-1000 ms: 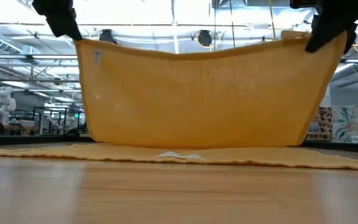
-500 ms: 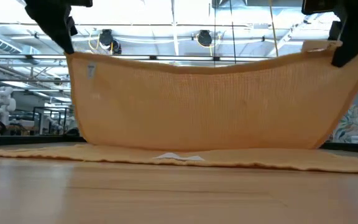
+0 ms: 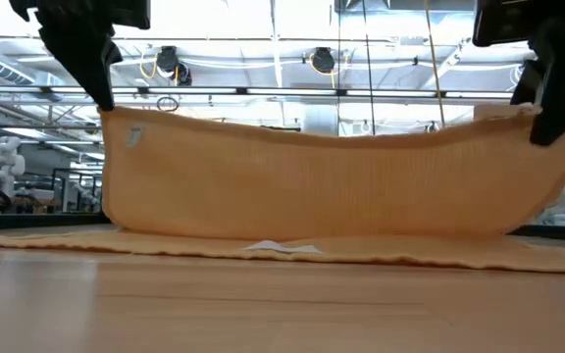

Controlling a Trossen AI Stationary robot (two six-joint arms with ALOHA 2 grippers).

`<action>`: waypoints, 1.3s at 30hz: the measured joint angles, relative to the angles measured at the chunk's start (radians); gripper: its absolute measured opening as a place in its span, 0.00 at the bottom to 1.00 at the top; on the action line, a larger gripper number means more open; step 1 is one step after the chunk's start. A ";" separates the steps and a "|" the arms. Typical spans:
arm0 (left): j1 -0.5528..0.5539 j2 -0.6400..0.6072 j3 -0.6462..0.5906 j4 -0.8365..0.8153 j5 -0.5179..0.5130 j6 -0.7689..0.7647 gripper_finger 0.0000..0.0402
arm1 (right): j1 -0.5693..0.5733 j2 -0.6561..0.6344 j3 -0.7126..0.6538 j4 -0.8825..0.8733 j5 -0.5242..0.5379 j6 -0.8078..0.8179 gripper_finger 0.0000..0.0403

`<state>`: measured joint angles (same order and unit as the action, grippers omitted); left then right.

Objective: Roll towel
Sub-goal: Fold the yellow towel

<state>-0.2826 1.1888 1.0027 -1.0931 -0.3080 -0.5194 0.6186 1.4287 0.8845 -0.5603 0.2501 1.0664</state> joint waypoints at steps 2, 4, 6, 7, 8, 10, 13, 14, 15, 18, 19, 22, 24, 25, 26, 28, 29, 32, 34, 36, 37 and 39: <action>-0.004 0.004 0.000 -0.002 -0.022 0.000 0.00 | 0.000 0.012 0.000 0.017 -0.026 0.006 0.00; -0.008 0.003 0.000 -0.002 -0.039 0.000 0.00 | 0.002 0.026 0.000 0.019 -0.056 0.025 0.00; -0.008 0.003 0.000 -0.002 -0.043 0.000 0.00 | 0.010 0.037 0.000 0.020 -0.070 0.046 0.00; -0.008 0.003 0.000 -0.004 -0.043 0.000 0.00 | 0.014 0.043 0.000 0.021 -0.070 0.056 0.00; -0.008 0.002 0.000 -0.005 -0.044 0.000 0.00 | 0.018 0.047 0.000 0.025 -0.069 0.064 0.00; -0.008 0.002 0.000 -0.006 -0.044 0.000 0.00 | 0.026 0.056 0.000 0.032 -0.069 0.076 0.00; -0.008 0.002 0.000 -0.009 -0.045 0.000 0.00 | 0.033 0.067 0.000 0.069 -0.065 0.078 0.00; -0.008 0.002 0.000 -0.011 -0.045 0.000 0.00 | 0.035 0.072 0.000 0.088 -0.065 0.077 0.01; -0.008 0.002 0.000 -0.015 -0.045 0.000 0.00 | 0.038 0.074 0.000 0.104 -0.066 0.077 0.02; -0.008 0.002 0.000 -0.028 -0.032 0.000 0.00 | 0.040 0.076 0.000 0.130 -0.067 0.076 0.07; -0.008 0.002 0.000 -0.028 -0.021 0.001 0.00 | 0.040 0.076 0.000 0.136 -0.067 0.076 0.10; -0.008 0.002 0.000 -0.036 -0.009 0.000 0.00 | 0.045 0.074 0.000 0.131 -0.068 0.074 0.19; -0.008 0.002 0.000 -0.047 -0.008 0.001 0.01 | 0.045 0.073 0.000 0.131 -0.068 0.070 0.26; -0.008 0.002 0.000 -0.047 -0.008 0.000 0.02 | 0.048 0.073 0.000 0.130 -0.068 0.069 0.29; -0.008 0.002 0.000 -0.046 -0.007 0.000 0.02 | 0.052 0.073 0.000 0.130 -0.068 0.068 0.32; -0.008 0.002 0.000 -0.044 -0.008 0.001 0.03 | 0.061 0.073 0.000 0.131 -0.068 0.064 0.37; -0.008 0.002 0.000 -0.042 -0.009 0.000 0.04 | 0.066 0.073 0.000 0.130 -0.068 0.058 0.39; -0.008 0.002 0.000 -0.040 -0.005 0.001 0.06 | 0.087 0.073 0.000 0.131 -0.029 0.037 0.42; -0.008 0.002 0.000 -0.042 0.003 0.001 0.09 | 0.103 0.072 0.000 0.131 0.027 0.020 0.43; -0.008 0.002 0.000 -0.053 0.023 0.001 0.14 | 0.118 0.072 0.000 0.138 0.071 -0.005 0.43; -0.008 0.002 0.000 -0.062 0.035 0.001 0.17 | 0.124 0.072 0.000 0.145 0.088 -0.016 0.43; -0.008 0.002 0.000 -0.080 0.066 -0.011 0.24 | 0.133 0.072 0.000 0.155 0.110 -0.038 0.42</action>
<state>-0.2905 1.1908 1.0027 -1.1733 -0.2420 -0.5301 0.7515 1.5005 0.8845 -0.4057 0.3601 1.0285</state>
